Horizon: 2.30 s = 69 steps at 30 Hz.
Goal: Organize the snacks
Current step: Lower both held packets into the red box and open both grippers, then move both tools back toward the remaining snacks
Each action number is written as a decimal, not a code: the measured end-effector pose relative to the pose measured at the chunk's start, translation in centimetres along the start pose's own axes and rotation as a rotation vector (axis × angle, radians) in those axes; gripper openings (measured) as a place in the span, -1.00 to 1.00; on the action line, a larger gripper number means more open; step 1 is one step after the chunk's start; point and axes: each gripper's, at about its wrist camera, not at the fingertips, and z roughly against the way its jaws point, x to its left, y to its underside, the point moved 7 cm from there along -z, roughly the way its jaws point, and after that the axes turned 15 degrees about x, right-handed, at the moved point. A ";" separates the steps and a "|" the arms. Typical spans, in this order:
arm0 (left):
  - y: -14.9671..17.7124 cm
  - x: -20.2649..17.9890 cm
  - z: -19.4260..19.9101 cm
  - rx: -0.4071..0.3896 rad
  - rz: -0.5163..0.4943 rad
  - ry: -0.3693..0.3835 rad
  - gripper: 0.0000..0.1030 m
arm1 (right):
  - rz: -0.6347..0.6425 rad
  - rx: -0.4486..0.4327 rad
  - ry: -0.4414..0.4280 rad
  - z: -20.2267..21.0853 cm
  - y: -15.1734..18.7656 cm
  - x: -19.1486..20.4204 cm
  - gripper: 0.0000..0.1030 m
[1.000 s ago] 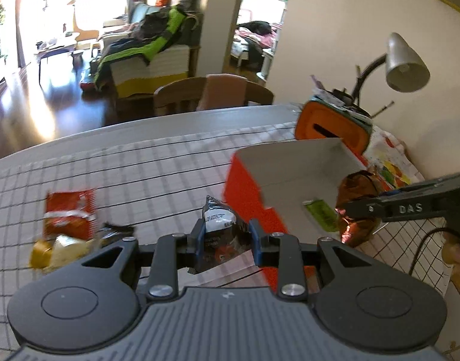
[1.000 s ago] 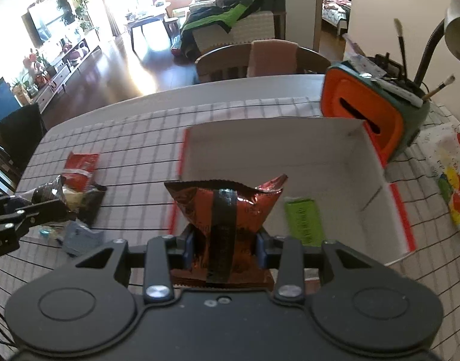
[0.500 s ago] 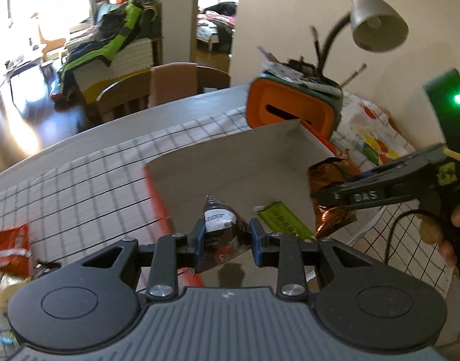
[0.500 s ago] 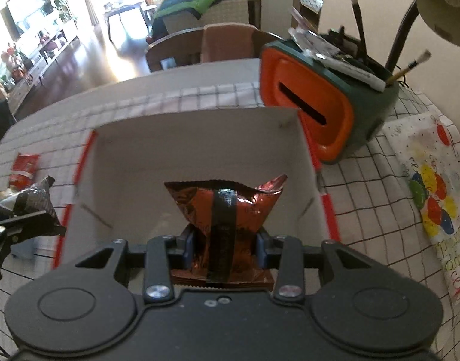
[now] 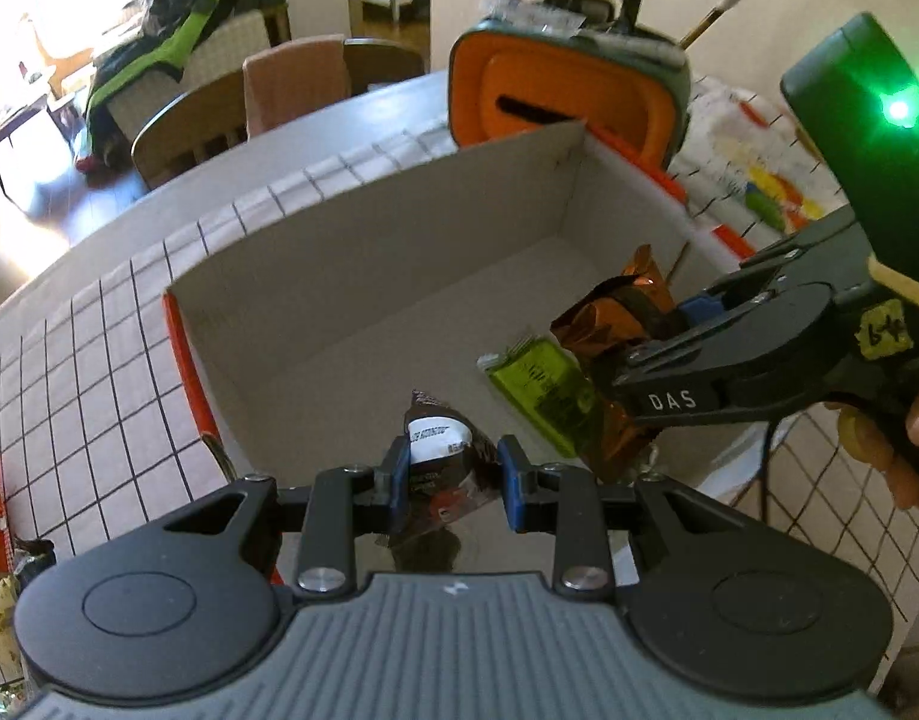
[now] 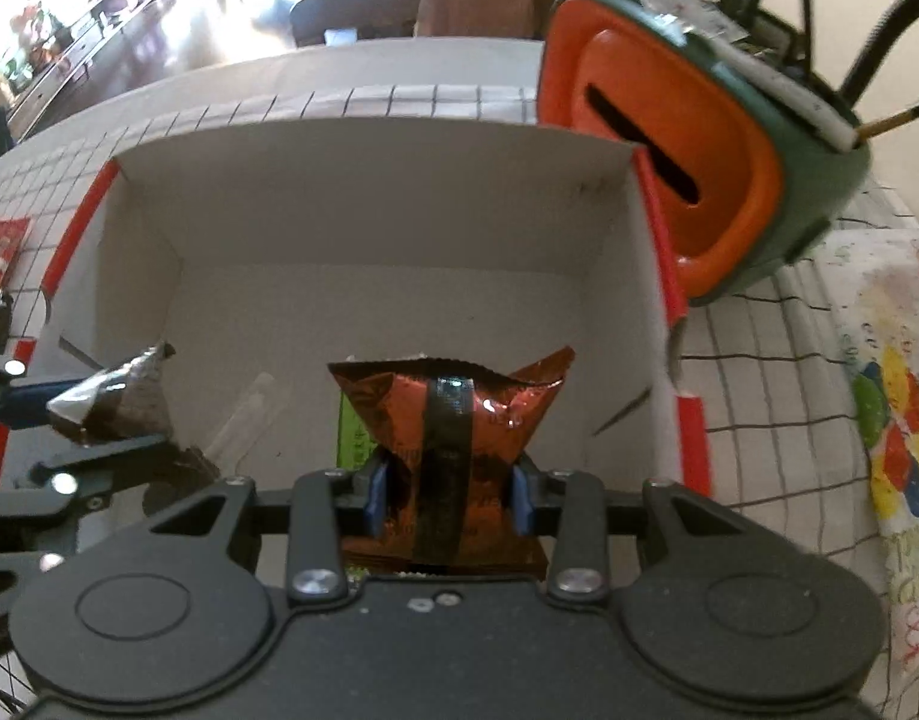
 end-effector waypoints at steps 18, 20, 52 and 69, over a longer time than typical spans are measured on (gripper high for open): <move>1.0 0.3 -1.7 0.063 0.009 0.023 -0.26 | 0.034 0.013 -0.034 -0.2 0.5 0.2 -0.05; 1.0 0.4 -1.1 0.043 0.018 0.031 -0.11 | 0.035 0.002 -0.044 0.0 0.6 0.3 0.12; 7.9 6.8 10.5 -0.230 0.192 0.036 0.52 | 0.123 -0.266 -0.113 10.8 3.9 7.1 0.96; 17.3 18.8 12.6 -0.276 0.300 0.002 0.80 | 0.238 -0.301 -0.157 10.6 5.2 21.0 1.00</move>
